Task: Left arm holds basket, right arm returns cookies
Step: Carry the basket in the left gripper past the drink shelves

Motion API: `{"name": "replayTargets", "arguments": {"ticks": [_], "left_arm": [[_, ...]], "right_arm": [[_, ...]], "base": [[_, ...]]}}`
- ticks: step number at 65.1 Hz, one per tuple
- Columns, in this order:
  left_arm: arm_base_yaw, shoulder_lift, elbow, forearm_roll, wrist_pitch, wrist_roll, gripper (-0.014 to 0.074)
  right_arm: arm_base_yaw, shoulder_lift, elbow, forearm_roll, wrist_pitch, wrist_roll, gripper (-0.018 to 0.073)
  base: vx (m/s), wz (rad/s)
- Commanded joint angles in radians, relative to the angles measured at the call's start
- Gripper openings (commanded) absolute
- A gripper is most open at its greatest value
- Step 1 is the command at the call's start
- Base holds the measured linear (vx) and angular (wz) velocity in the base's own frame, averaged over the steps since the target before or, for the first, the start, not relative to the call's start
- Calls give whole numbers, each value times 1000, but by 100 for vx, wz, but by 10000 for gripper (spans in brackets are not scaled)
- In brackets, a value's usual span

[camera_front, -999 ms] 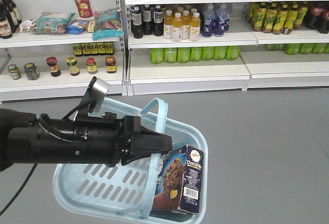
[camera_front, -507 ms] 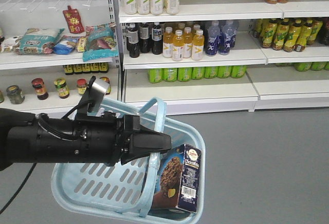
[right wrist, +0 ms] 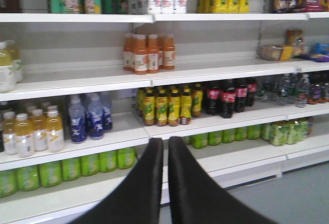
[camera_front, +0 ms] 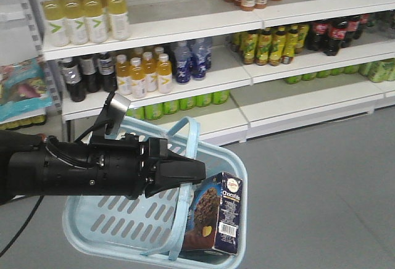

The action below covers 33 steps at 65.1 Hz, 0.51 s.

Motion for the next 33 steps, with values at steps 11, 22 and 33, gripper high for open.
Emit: {"name": "replayTargets", "arguments": {"ticks": [11,22,33], "left_arm": [[-4,-41,-31,-116,56,6,-3],[-3,-41,-31,-116,57,6,-3],[-3,-41,-31,-116,57,6,-3]], "right_arm": [[-3,-13,18,-11,-73,-3,-6],[-3,-13,18,-11,-73,-3,-6],[-3,-13,18,-11,-73,-3,-6]], "base": [[32,-66],[30,-65],[28,-68]]}}
